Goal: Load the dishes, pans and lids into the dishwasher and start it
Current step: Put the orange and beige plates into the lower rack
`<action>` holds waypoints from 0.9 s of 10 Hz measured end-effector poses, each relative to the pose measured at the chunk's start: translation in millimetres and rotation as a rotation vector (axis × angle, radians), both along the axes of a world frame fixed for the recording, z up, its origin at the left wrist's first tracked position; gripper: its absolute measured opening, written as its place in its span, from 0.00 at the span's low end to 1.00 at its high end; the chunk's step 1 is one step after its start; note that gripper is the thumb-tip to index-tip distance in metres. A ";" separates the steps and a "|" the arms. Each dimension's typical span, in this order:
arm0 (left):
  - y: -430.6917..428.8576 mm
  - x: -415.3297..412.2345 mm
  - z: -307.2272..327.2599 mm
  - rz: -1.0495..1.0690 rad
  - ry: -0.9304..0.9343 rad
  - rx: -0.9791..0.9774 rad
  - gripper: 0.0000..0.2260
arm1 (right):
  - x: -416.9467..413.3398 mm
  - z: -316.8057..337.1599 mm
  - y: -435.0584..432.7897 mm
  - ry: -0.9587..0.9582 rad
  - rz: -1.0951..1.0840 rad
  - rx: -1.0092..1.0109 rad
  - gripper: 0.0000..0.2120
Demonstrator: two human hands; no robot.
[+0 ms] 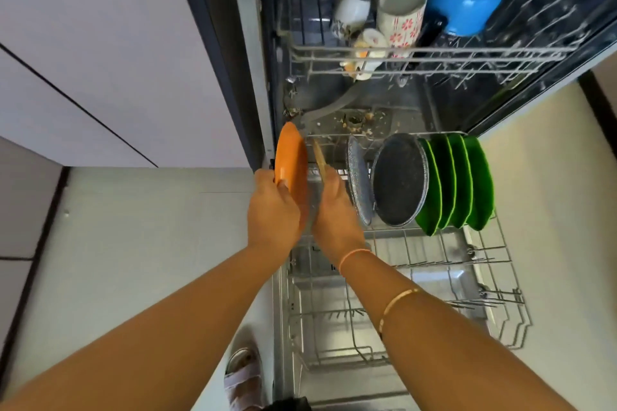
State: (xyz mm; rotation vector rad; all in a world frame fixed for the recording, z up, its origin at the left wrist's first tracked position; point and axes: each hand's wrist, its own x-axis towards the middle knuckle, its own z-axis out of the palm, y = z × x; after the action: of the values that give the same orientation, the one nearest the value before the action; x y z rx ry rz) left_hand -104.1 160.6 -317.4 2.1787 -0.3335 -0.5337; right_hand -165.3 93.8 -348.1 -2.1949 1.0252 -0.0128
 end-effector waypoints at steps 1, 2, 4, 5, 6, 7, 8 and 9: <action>-4.2 4.8 -29.6 0.037 0.021 -0.007 0.04 | 15.5 -34.5 -8.9 0.005 0.036 -0.089 0.29; -6.8 8.2 -51.0 0.061 0.017 -0.027 0.06 | 24.9 -55.5 -15.1 -0.029 0.054 -0.166 0.28; -16.7 14.6 -75.6 0.088 0.030 -0.073 0.06 | 38.7 -79.3 -39.5 -0.097 -0.016 -0.024 0.23; -19.5 16.5 -86.8 0.068 -0.019 -0.096 0.06 | 43.9 -87.9 -47.0 -0.070 -0.035 -0.027 0.22; -20.8 18.8 -95.2 0.074 -0.032 -0.100 0.07 | 48.5 -103.3 -44.6 -0.027 0.017 -0.135 0.29; -19.7 20.8 -98.3 0.103 -0.023 -0.102 0.07 | 49.1 -108.6 -34.4 -0.034 0.033 -0.114 0.32; -15.9 22.7 -98.6 0.126 -0.026 -0.123 0.06 | 41.9 -110.9 -32.0 -0.031 -0.047 -0.053 0.35; -11.9 24.3 -97.5 0.111 -0.023 -0.123 0.07 | 32.5 -106.1 -36.0 -0.062 -0.171 0.026 0.34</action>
State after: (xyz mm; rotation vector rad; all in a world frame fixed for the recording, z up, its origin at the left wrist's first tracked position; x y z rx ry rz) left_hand -79.8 148.7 -415.0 2.0723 -0.2496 -0.4159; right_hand -132.8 57.8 -454.3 -2.0650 1.1691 -0.1435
